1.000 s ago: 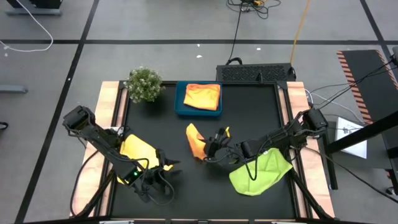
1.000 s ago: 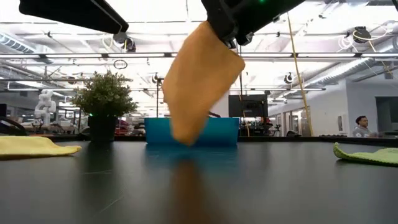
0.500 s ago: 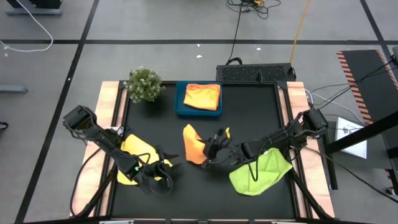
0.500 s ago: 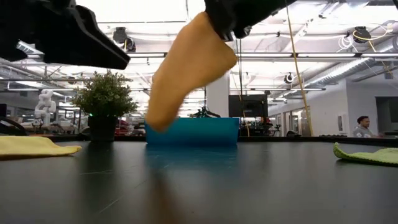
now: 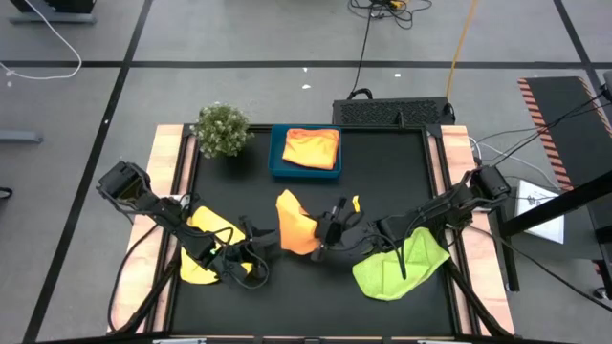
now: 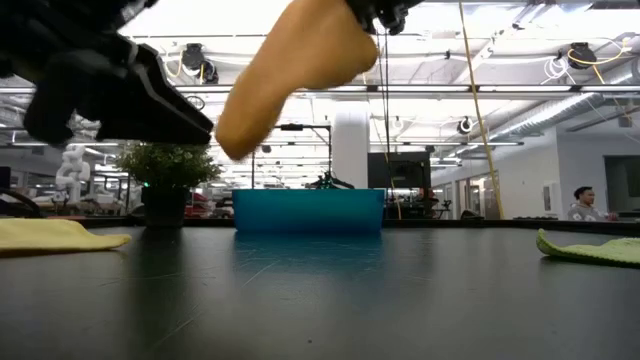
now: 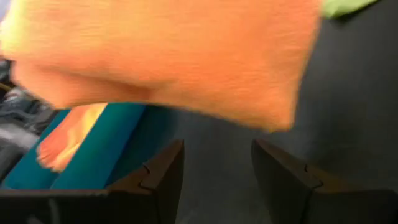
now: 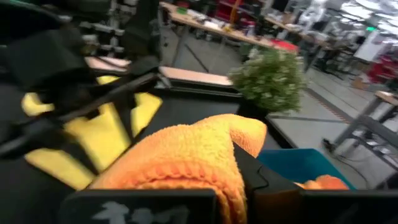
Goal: Fold microfiber towels
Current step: Put the orange microfiber towel into the blue bin
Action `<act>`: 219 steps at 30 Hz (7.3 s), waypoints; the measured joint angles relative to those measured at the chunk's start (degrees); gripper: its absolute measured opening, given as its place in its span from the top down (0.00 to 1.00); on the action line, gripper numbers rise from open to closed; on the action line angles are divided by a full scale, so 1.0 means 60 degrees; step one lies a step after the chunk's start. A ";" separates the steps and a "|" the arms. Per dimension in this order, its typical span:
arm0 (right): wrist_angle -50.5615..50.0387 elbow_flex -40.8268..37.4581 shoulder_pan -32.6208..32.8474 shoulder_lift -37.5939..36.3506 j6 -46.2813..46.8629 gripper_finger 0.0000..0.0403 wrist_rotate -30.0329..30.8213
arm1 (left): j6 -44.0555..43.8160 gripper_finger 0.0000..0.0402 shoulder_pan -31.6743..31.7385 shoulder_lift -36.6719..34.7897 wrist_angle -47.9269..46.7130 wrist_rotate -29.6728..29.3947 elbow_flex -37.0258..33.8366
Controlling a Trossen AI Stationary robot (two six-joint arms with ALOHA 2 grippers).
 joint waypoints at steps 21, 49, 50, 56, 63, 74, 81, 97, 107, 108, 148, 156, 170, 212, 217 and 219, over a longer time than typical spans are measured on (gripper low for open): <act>0.0067 0.0000 -0.0709 -0.0041 0.1333 1.00 0.1775 | 0.4085 0.53 0.0450 0.2498 0.3516 -0.0604 0.1861; -0.0399 0.0000 -0.0698 -0.0038 0.1840 1.00 0.0959 | 0.7799 0.59 0.1331 0.4889 0.3113 -0.5621 0.5074; -0.0512 0.0000 -0.0698 -0.0038 0.1840 1.00 0.0959 | 0.7797 0.63 0.1275 0.4889 0.2957 -0.5626 0.5071; -0.1485 0.0000 -0.0698 -0.0038 0.1606 1.00 0.0447 | 0.7975 0.96 0.0652 0.4885 0.2326 -0.5626 0.5071; -0.2638 0.0000 -0.0476 -0.0031 0.1556 1.00 -0.0050 | 0.6900 0.99 -0.0119 0.3990 0.0710 -0.5617 0.4957; -0.2542 0.0000 -0.0426 -0.0030 0.0440 1.00 -0.0070 | 0.0222 0.99 0.0105 -0.0951 -0.4021 -0.3299 0.2309; -0.2723 0.0000 -0.1143 -0.0030 0.0170 1.00 -0.0241 | 0.2173 1.00 0.1842 -0.2720 -0.1644 -0.1369 0.0693; -0.3295 -0.0004 -0.2963 -0.0034 -0.1022 1.00 0.0698 | 0.5265 1.00 0.6374 -0.3013 0.1105 0.2888 0.0419; -0.3361 0.0000 -0.3402 -0.0034 -0.2252 1.00 0.0978 | 0.4927 1.00 0.8208 -0.3007 0.1294 0.4935 0.0421; -0.3358 0.0000 -0.3471 -0.0034 -0.2424 1.00 0.0978 | 0.4942 1.00 0.8366 -0.3005 0.1343 0.5123 0.0422; -0.6991 -0.0004 -0.6639 -0.2387 -0.1657 1.00 -0.5961 | 0.3466 1.00 1.0967 -0.0501 0.3902 0.9432 0.0525; -0.6904 -0.0004 -0.6915 -0.1582 -0.1956 1.00 -0.6285 | 0.3474 1.00 1.0982 0.0069 0.4477 0.8871 0.0506; -0.6635 -0.0004 -0.7121 -0.1571 -0.2569 1.00 -0.6760 | 0.3545 1.00 1.1007 0.0752 0.4560 0.8675 0.0519; -0.4195 -0.0058 -0.7613 0.0716 -0.3927 1.00 -0.6763 | 0.3663 0.81 1.0762 0.0790 0.4013 0.7451 0.0073; -0.3189 -0.0058 -0.7757 0.1090 -0.4174 1.00 -0.6442 | 0.3666 0.81 1.0730 0.0790 0.4065 0.7485 0.0076; -0.2943 -0.0058 -0.7809 0.1126 -0.4204 0.98 -0.6067 | 0.3666 0.81 1.0724 0.0790 0.4065 0.7501 0.0077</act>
